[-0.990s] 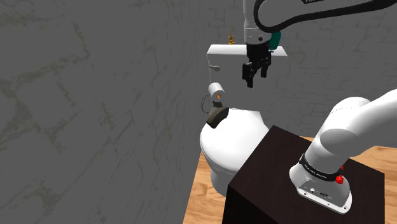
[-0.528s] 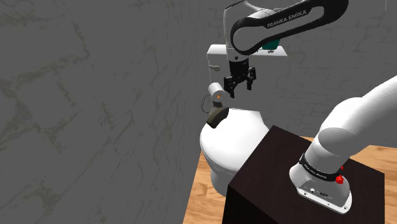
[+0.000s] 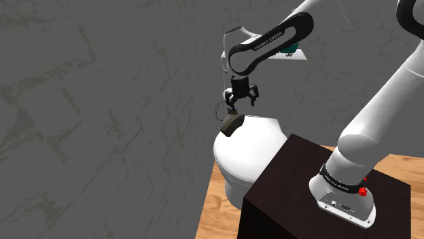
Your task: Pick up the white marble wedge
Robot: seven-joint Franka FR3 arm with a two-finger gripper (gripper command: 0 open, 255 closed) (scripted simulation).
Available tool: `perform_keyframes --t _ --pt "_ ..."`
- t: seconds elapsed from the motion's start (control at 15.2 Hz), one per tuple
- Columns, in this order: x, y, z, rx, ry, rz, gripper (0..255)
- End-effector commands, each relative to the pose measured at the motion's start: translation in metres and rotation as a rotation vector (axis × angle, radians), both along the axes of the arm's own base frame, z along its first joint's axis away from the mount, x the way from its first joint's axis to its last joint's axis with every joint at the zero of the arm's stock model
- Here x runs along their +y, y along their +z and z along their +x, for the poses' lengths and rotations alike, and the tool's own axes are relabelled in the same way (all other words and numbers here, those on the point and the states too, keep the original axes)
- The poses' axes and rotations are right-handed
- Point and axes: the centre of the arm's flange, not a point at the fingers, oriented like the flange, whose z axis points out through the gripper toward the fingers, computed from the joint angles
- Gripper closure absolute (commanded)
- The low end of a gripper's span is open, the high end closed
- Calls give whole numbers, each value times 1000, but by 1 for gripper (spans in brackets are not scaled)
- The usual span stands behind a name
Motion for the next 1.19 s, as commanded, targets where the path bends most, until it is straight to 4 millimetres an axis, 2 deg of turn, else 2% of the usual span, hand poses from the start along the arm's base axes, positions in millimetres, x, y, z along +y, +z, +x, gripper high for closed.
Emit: perform_keyframes --t 0.0,0.53,1.12 --pt "-5 -21 17 -2 -74 -7 0" --pt "-42 -99 81 -10 -353 -33 0" --pt "-105 -185 137 -18 -667 -63 0"
